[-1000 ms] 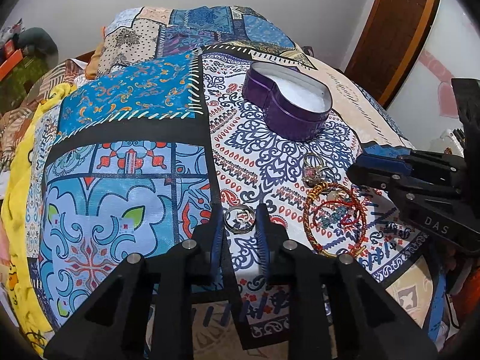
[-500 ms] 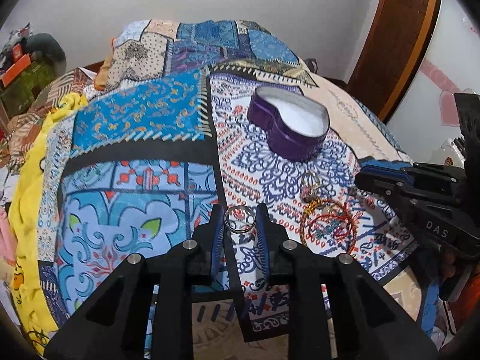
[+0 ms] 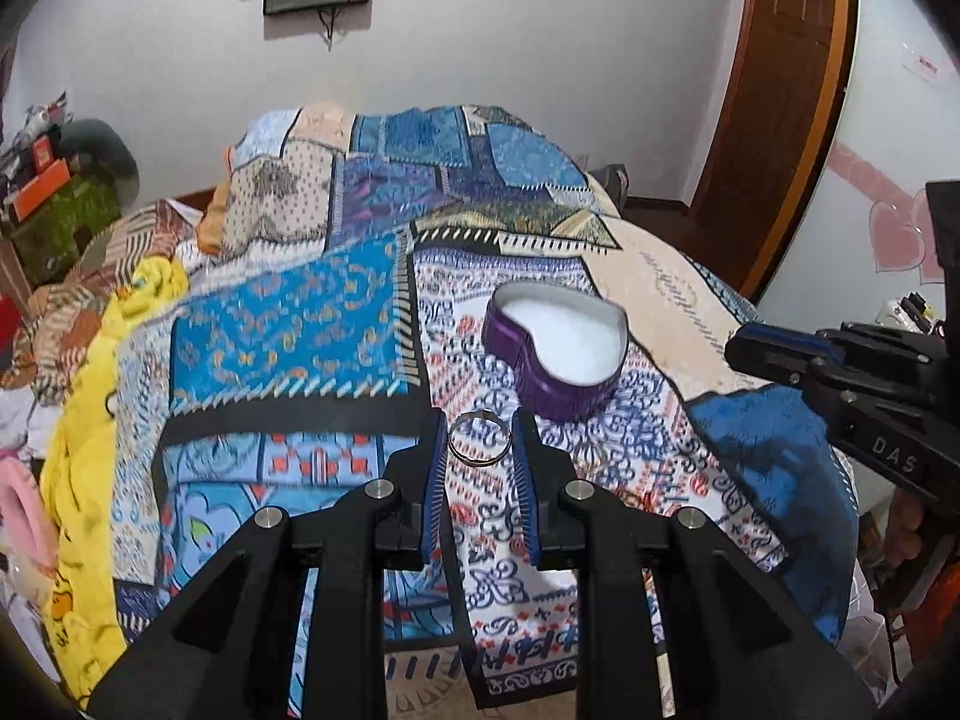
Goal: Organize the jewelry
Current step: 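Grasp a silver ring with the left gripper while the right gripper grasps a small heart charm, then lower the ring into the tin with the left gripper while the right gripper releases the charm there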
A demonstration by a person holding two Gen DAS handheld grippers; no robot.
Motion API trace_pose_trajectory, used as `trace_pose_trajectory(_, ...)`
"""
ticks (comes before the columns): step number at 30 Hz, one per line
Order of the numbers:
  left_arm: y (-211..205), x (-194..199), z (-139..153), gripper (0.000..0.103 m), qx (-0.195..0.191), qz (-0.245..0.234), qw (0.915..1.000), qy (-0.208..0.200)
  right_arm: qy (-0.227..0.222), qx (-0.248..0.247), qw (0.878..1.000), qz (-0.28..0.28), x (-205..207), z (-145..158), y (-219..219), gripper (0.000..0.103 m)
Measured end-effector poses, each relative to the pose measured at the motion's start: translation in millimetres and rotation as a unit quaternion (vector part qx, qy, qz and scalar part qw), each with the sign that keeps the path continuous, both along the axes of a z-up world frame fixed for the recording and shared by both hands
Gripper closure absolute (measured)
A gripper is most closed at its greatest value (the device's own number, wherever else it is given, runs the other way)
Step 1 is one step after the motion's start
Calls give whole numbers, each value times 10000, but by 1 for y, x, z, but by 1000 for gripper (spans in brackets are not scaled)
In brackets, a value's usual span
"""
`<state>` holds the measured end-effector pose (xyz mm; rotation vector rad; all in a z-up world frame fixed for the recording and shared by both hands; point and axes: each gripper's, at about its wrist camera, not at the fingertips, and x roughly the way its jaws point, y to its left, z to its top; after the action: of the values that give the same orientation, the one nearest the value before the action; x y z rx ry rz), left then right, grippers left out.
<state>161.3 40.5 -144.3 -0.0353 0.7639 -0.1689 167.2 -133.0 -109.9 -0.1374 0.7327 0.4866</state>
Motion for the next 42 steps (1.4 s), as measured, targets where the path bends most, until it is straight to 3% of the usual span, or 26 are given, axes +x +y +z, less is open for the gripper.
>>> trace_pose_trajectory(13,-13,25,29,82,90,-157,9989,-431,-449,71,9990,30,21,19,10,93)
trace_pose_trajectory(21,-15,51,20,82,196,-222,9988,-385,-458,45,9989,91,36,13,15,93)
trace_pose_trajectory(42,-34,111,-28,82,97,-916,9953,293,665,-51,9962,565,90,-44,18,93)
